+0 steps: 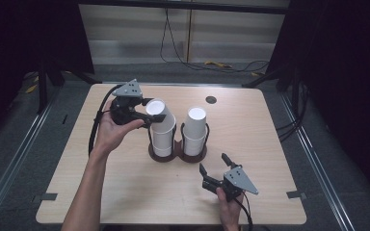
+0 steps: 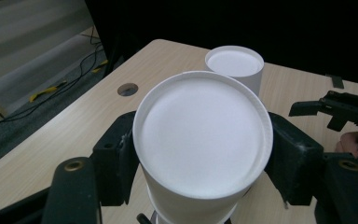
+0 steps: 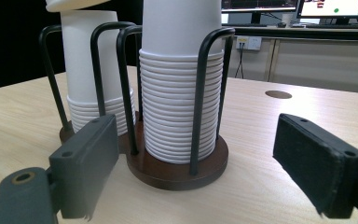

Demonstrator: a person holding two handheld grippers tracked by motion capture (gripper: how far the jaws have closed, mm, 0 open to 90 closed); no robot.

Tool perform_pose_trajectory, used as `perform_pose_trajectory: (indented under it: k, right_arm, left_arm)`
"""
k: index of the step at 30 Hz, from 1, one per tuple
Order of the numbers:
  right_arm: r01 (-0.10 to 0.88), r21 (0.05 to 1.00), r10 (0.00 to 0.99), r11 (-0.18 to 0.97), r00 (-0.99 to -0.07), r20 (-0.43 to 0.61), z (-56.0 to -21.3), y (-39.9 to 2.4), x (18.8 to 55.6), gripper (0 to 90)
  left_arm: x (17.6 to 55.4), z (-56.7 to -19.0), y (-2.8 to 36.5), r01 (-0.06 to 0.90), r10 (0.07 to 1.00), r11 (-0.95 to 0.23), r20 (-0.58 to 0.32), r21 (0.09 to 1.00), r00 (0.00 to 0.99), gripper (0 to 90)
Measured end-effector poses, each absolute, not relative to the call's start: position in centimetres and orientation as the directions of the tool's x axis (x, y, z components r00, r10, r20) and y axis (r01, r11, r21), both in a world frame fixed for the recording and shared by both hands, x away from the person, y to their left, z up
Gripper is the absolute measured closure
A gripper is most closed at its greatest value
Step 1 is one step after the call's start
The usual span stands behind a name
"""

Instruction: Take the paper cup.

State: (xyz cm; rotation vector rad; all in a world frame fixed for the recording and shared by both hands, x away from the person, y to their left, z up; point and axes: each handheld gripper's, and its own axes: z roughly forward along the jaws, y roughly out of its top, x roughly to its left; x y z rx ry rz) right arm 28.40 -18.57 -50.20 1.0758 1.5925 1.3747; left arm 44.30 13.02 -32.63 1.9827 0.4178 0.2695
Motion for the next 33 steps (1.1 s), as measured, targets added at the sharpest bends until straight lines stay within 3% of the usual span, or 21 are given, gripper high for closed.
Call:
perform_pose_trajectory:
  k: [22, 33]
  right_arm:
    - [0.118, 0.991, 0.934, 0.067, -0.358, -0.02, -50.2, -18.5, 28.4, 14.1]
    - [0.117, 0.991, 0.934, 0.067, -0.358, -0.02, -50.2, -18.5, 28.4, 14.1]
  left_arm:
    - [42.4, -33.4, 14.2, 0.158, 0.411, -0.208, -0.06, 0.965, 0.91, 33.9]
    - [41.0, -33.6, 14.3, 0.157, 0.419, -0.178, -0.07, 0.971, 0.905, 33.9]
